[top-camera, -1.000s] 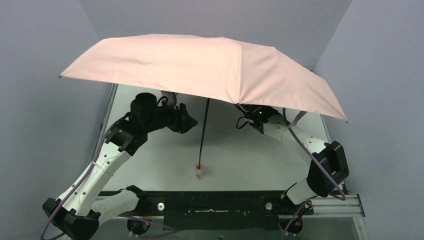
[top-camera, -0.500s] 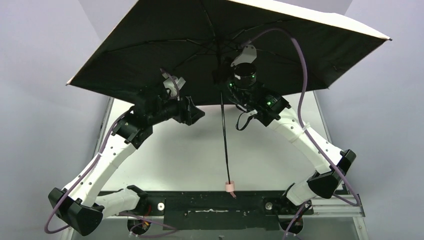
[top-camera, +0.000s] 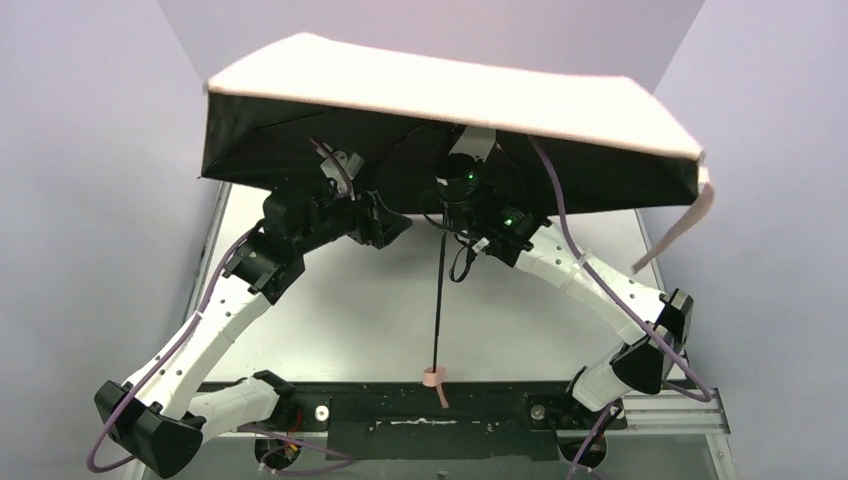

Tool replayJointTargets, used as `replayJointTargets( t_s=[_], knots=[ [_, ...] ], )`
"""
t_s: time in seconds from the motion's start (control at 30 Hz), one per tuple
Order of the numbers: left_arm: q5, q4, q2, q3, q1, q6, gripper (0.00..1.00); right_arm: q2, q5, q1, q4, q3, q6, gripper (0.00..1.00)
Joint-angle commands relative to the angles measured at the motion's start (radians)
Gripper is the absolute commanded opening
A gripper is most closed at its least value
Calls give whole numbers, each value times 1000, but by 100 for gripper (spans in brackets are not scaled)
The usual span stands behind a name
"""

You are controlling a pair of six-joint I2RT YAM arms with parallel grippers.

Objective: Put away the umbrella

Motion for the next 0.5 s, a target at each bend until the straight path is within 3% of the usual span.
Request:
replayJointTargets(
  t_s=[0.0, 0.17, 0.47],
  knots=[
    [13, 104, -29, -45, 1, -46, 68, -16, 102, 1, 157, -81, 52, 0],
    [-13, 180, -52, -129, 1, -72, 75, 9, 50, 1, 219, -121, 170, 0],
    [-62, 259, 20, -135, 2, -27, 75, 39, -87, 1, 208, -91, 302, 0]
  ],
)
